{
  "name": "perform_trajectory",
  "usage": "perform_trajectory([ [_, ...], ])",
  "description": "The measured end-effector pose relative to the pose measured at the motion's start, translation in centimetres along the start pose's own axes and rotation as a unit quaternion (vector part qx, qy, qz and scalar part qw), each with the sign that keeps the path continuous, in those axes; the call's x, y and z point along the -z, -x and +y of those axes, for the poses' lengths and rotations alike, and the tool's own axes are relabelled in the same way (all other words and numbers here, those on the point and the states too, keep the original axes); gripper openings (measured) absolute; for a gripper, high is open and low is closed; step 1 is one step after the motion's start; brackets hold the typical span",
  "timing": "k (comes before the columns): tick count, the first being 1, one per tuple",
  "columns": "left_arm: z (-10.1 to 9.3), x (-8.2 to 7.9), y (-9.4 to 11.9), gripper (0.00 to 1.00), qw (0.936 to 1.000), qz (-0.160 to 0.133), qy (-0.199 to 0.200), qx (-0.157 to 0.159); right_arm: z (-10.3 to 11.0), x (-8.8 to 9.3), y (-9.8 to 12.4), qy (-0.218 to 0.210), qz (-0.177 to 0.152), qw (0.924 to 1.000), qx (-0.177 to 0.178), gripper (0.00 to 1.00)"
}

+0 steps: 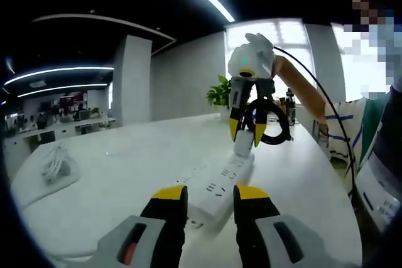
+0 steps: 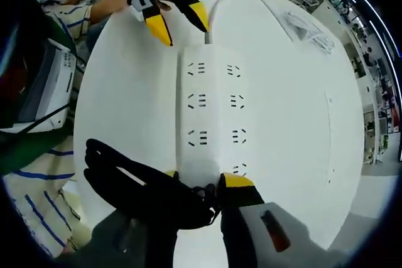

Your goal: Straighten the power strip on the desk, plug the charger into it

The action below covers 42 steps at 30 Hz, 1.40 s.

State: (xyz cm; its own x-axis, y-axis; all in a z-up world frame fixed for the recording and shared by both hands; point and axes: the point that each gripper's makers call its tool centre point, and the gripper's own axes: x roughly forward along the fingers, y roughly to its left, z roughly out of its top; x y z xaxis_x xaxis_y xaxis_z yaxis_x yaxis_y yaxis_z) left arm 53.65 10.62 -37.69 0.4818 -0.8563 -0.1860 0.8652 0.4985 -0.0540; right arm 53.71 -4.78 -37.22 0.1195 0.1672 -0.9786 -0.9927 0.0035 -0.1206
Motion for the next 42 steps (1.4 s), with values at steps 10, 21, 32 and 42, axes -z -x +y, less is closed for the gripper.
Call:
perform_trajectory([
  [10,-0.2,-0.1,0.0,0.29,1.0000,0.000,0.001,0.004,0.2,0.1,0.2,0.010,-0.055,0.9980,0.028,0.22],
  [21,-0.4,-0.3,0.2,0.29,1.0000,-0.007,-0.001,0.004,-0.5,0.2,-1.4,0.021,0.023,0.9990,0.032,0.23],
  [32,-0.7,-0.6,0.2,0.29,0.9999,-0.012,0.000,0.007,-1.3,0.2,-1.3,0.011,-0.030,0.9986,0.042,0.23],
  [42,-0.4,-0.3,0.1,0.28,1.0000,-0.008,0.002,0.004,-1.3,0.3,-1.7,0.018,-0.007,0.9991,0.038,0.24],
])
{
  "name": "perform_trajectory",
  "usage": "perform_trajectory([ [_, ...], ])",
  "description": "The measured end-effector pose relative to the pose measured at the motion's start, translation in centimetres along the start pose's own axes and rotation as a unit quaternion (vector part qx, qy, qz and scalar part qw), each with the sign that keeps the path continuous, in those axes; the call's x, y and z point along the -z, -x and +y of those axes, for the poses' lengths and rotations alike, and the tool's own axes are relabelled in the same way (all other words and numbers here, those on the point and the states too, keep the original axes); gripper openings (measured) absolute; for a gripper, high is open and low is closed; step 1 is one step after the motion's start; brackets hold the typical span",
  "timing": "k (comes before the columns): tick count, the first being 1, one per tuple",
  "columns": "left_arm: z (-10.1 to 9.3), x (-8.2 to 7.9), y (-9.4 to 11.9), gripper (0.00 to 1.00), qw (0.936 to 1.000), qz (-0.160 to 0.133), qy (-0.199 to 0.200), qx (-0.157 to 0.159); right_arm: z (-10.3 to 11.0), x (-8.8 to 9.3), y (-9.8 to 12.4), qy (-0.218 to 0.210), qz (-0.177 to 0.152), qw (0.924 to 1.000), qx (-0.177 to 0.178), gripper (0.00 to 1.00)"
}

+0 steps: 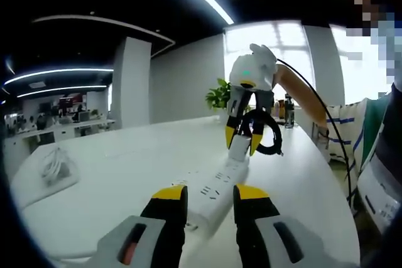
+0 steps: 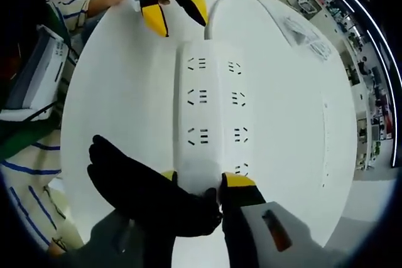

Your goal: Straighten the power strip on the desk, plug the charger into it

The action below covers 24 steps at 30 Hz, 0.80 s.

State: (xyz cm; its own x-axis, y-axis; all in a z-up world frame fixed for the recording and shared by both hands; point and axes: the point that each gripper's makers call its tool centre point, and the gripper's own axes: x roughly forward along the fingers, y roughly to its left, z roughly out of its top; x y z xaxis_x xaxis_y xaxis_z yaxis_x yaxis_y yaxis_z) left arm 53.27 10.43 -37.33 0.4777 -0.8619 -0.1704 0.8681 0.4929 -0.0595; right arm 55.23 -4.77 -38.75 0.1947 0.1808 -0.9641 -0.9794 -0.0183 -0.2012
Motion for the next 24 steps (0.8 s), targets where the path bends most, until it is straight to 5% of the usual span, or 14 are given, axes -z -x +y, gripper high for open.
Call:
perform_trajectory([
  [24,0.49,-0.24,0.22,0.29,1.0000,-0.002,0.003,-0.006,0.03,-0.04,-0.30,-0.009,-0.023,0.9995,0.018,0.26],
])
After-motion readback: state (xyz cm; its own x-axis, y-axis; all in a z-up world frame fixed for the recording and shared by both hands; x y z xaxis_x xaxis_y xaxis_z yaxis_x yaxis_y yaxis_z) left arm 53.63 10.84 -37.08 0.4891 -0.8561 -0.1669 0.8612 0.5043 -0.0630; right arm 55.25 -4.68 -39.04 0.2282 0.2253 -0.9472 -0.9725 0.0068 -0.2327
